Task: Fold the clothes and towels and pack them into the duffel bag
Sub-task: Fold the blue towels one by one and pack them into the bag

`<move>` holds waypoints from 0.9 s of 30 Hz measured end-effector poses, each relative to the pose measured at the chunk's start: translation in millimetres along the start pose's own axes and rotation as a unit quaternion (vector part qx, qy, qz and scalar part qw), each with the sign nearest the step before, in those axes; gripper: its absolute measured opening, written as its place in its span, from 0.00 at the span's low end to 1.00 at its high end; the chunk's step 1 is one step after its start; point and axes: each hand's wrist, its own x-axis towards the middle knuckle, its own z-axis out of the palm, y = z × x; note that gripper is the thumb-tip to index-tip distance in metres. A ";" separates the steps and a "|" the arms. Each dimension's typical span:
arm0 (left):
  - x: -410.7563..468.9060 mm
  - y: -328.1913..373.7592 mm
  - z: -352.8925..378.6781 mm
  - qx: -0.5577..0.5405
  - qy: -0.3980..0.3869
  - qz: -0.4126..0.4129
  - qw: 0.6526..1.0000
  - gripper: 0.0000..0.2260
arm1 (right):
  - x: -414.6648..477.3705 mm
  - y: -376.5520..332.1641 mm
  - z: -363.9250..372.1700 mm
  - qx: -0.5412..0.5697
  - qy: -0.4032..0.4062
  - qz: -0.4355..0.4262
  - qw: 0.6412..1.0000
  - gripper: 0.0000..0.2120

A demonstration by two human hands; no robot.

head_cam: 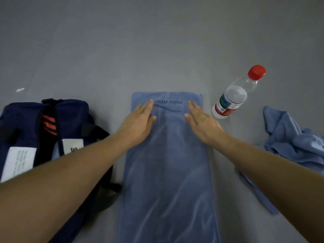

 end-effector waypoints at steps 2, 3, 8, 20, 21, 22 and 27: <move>29.7 -16.7 6.3 0.039 -0.037 -0.014 0.998 0.28 | 25.2 0.2 10.8 -0.004 0.002 0.012 1.000 0.29; 41.5 -22.6 10.6 0.051 -0.048 -0.018 0.997 0.28 | 34.4 3.4 18.0 -0.026 0.001 0.008 1.000 0.29; 75.8 -46.8 17.9 0.126 -0.087 -0.022 0.988 0.28 | 69.0 27.0 34.8 -0.171 0.007 -0.015 0.985 0.33; 120.1 -65.3 -6.8 0.070 0.076 -0.097 0.990 0.16 | 115.8 46.1 22.6 -0.230 0.033 -0.073 0.970 0.36; 121.9 -66.6 -7.9 0.055 0.073 -0.117 0.989 0.15 | 117.7 46.8 22.2 -0.232 0.029 -0.071 0.970 0.36; 123.0 -68.2 -8.2 0.040 0.068 -0.138 0.987 0.16 | 119.5 47.7 21.9 -0.229 0.027 -0.069 0.970 0.35; 130.8 -69.6 -11.3 -0.035 0.038 -0.196 0.979 0.09 | 127.3 40.9 12.7 -0.158 0.124 -0.079 0.976 0.24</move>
